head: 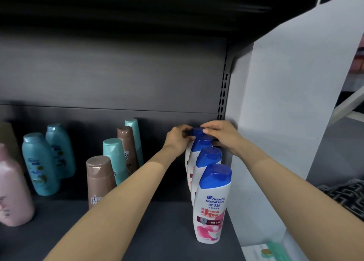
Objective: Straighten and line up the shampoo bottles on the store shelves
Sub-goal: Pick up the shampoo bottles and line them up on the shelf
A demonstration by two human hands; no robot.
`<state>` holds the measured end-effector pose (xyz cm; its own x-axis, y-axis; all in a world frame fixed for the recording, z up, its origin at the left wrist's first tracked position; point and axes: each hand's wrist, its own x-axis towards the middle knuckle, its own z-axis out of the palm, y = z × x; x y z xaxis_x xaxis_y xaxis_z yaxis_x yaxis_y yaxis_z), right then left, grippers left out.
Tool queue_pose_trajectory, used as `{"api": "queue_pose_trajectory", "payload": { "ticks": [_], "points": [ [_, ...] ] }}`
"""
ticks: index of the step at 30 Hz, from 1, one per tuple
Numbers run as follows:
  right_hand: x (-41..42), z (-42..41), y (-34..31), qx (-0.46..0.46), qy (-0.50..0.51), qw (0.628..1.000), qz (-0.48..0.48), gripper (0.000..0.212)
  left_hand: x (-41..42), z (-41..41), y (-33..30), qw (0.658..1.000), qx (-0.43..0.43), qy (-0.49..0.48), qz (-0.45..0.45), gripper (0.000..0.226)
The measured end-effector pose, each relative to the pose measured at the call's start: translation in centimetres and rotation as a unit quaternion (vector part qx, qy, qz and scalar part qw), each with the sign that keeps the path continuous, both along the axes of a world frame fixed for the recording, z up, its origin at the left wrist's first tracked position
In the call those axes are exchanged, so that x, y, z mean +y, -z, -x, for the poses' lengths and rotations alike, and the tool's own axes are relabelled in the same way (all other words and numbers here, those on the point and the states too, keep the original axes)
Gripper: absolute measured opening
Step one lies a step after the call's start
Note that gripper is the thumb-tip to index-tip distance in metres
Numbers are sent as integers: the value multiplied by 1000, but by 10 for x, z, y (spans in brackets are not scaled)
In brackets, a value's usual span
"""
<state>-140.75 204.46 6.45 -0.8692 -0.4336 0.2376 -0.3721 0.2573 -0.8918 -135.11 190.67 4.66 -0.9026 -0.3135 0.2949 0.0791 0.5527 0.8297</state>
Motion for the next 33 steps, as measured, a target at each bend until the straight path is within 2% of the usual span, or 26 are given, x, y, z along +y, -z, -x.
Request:
{"api": "queue_pose_trajectory", "payload": {
  "ticks": [6, 15, 21, 24, 26, 29, 33],
  "points": [
    [-3, -13, -24, 20, -17, 996, 80, 27, 1, -13, -24, 995, 97, -12, -5, 35],
    [-10, -62, -70, 72, -33, 990, 116, 38, -7, -56, -67, 981, 183, -22, 63, 35],
    [-9, -114, -83, 81, -27, 988, 127, 26, -6, -111, -86, 984, 167, -24, 65, 35],
    [-6, -139, -83, 64, -10, 987, 149, 24, -6, -141, -82, 979, 201, 14, 37, 36],
    [-3, -154, -80, 42, 3, 983, 181, 27, -7, -161, -73, 975, 211, 45, 51, 44],
    [4, -173, -73, 7, 20, 974, 228, 33, -12, -188, -54, 980, 158, 89, 77, 60],
    [8, -192, -60, -2, 31, 970, 242, 26, -18, -210, -29, 983, 101, 125, 93, 72]
  ]
}}
